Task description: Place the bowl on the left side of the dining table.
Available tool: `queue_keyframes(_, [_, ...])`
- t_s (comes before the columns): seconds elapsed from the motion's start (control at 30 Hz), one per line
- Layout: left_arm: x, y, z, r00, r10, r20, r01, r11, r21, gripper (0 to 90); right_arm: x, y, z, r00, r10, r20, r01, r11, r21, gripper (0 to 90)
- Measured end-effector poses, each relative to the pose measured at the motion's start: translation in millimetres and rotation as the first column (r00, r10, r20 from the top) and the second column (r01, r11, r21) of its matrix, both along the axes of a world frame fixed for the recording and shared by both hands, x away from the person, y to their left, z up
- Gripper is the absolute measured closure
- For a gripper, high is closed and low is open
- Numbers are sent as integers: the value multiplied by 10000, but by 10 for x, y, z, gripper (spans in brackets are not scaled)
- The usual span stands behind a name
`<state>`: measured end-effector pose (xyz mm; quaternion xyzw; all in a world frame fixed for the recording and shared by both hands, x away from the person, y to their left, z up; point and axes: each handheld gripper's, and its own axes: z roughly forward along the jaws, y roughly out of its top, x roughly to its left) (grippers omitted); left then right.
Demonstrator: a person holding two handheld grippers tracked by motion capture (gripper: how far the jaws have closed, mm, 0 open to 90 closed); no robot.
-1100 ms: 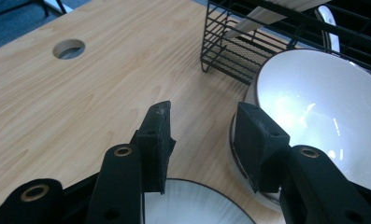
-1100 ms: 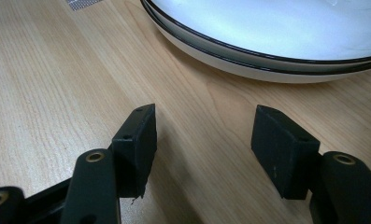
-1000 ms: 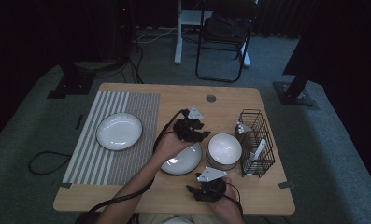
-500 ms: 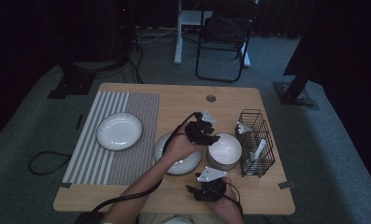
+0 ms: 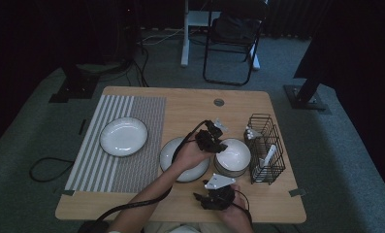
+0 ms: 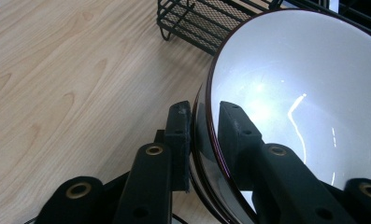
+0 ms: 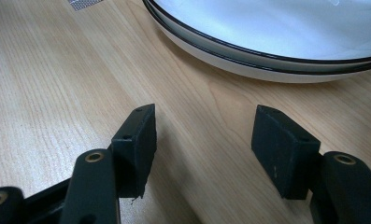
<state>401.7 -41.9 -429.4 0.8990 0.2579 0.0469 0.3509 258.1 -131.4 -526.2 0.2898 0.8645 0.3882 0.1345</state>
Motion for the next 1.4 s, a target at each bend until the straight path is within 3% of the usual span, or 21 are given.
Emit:
queue_keyframes(0.13, [-8,-32,-7,9998,154,153,-158,9995,279,798,0,0,0,10000,0,9,0,10000,-1,399])
queue_keyframes(0.23, [21,-23,-16,9994,329,-125,-329,9995,16,817,1,0,0,10000,14,28,-14,10000,-7,399])
queue_keyframes(0.57, [14,-22,16,9992,392,-98,-393,9992,-60,819,2,0,-1,10000,62,61,-62,10000,-9,398])
queue_keyframes(1.0, [52,62,131,9967,797,-143,-806,9932,-840,829,-3,4,-1,10000,63,54,-63,10000,8,396])
queue_keyframes(1.4, [34,92,217,9973,736,-86,-741,9892,-1261,828,-3,3,-1,10000,77,40,-77,10000,9,395])
